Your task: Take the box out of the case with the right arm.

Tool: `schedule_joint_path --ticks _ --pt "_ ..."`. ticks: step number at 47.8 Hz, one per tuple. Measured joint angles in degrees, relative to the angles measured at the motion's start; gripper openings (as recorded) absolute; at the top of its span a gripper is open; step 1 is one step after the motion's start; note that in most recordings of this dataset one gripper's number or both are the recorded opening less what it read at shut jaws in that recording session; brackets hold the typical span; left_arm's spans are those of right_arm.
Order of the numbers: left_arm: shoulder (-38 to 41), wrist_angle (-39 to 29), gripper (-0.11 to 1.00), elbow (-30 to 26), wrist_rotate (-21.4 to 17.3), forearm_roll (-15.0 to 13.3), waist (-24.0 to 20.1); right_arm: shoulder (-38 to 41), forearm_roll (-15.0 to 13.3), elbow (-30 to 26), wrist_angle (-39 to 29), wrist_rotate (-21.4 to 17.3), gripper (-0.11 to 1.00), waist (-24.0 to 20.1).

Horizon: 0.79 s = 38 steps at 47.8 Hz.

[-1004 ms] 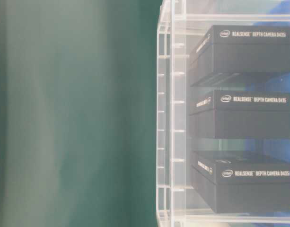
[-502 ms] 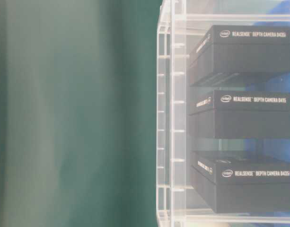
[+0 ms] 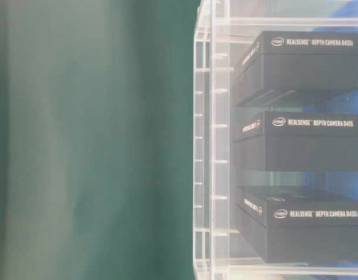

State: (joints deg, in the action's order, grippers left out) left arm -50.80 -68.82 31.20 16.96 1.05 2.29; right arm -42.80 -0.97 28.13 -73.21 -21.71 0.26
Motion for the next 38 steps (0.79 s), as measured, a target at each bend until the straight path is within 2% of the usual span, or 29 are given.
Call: schedule_joint_path --ticks 4,10,20,25,28,32,35,38 --pt "1.14 -5.36 0.03 -0.70 1.41 0.00 1.05 1.58 -0.26 -1.14 -8.09 -1.23 0.01 0.00" --pt "1.93 -10.20 0.03 -1.05 2.20 0.00 2.64 3.25 -1.23 -1.49 -16.52 -1.85 0.01 0.00" --pt "2.02 -11.07 0.03 -1.14 2.20 0.09 2.90 4.92 -1.67 -1.49 -18.98 -1.93 0.01 0.00" --pt "2.02 -11.16 0.03 -1.14 2.20 0.09 2.99 5.54 -1.58 -1.49 -19.07 -3.16 0.01 0.00" --pt "2.02 -11.16 0.03 -1.05 2.20 0.09 2.99 5.98 -1.58 -1.58 -19.07 -6.15 0.01 0.09" --pt "2.02 -11.16 0.03 -1.14 2.20 0.00 2.99 6.77 -1.58 -1.67 -19.16 -12.57 0.01 0.00" --pt "2.02 -11.16 0.03 -1.14 2.20 0.00 2.99 7.29 -1.58 -1.76 -19.25 -18.63 0.01 0.00" --pt "2.02 -11.16 0.03 -1.05 2.20 0.09 2.99 7.56 -1.49 -1.76 -19.25 -26.28 0.01 0.00"
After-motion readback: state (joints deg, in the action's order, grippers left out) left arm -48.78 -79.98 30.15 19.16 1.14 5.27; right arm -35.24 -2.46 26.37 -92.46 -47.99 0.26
